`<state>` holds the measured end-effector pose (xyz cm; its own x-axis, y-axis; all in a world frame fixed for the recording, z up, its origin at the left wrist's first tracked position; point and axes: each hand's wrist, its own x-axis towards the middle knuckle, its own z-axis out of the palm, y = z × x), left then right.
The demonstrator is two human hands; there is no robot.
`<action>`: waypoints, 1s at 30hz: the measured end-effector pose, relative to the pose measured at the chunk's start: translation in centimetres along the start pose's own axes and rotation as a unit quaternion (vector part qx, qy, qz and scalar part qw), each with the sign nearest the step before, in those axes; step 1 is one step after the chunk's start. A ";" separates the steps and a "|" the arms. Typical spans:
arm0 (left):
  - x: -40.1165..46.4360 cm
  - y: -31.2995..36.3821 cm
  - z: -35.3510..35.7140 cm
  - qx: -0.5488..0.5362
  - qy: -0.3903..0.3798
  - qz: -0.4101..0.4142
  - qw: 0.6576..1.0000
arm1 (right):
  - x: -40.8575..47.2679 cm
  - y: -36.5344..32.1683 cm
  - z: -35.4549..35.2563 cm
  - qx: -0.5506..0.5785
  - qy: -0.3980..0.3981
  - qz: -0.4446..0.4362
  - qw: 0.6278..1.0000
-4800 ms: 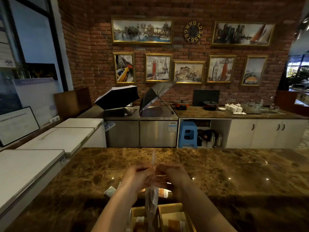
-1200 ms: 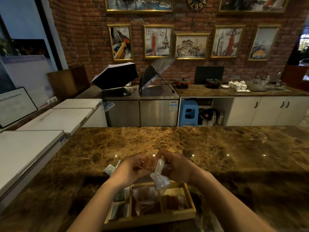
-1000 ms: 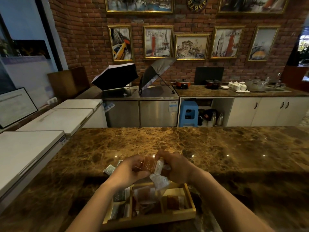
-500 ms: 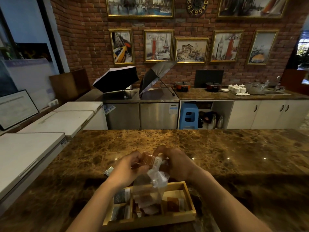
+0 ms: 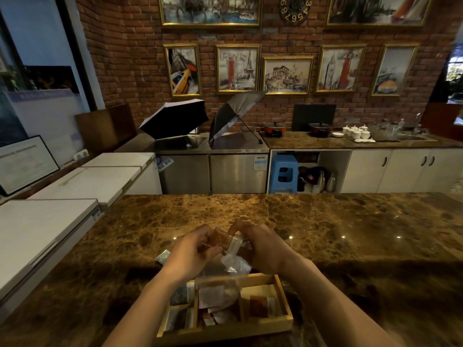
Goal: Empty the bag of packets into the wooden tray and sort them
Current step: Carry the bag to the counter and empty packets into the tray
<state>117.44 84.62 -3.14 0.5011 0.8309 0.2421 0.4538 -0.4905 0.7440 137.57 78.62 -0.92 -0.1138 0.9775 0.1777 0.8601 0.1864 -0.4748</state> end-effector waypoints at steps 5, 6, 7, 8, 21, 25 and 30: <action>0.6 1.3 0.2 -0.001 0.008 0.007 1.000 | -0.2 0.0 -1.7 -0.006 0.008 -0.004 1.000; 0.8 1.5 0.2 -0.002 0.014 0.008 1.000 | -0.3 0.1 -2.2 -0.004 0.014 -0.004 1.000; 1.0 1.8 0.3 -0.007 0.020 0.011 1.000 | -0.4 0.2 -2.7 -0.003 0.020 -0.001 1.000; 1.3 2.1 0.4 -0.014 0.026 0.012 0.999 | -0.6 0.3 -3.1 -0.002 0.023 0.002 1.000; 1.9 4.3 6.8 -0.010 -0.035 -0.037 0.999 | -4.0 3.4 -5.8 -0.067 -0.050 0.095 0.992; 1.9 4.4 7.5 -0.006 -0.050 -0.052 0.997 | -4.3 4.1 -5.8 -0.045 -0.044 0.094 0.994; 2.3 4.6 7.4 -0.016 -0.029 -0.043 0.999 | -3.8 4.8 -5.5 -0.025 -0.024 0.085 0.996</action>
<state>126.08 82.35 -3.79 0.5026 0.8530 0.1407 0.4742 -0.4080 0.7802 144.85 75.24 0.92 0.0125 0.9983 0.0561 0.8926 0.0142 -0.4507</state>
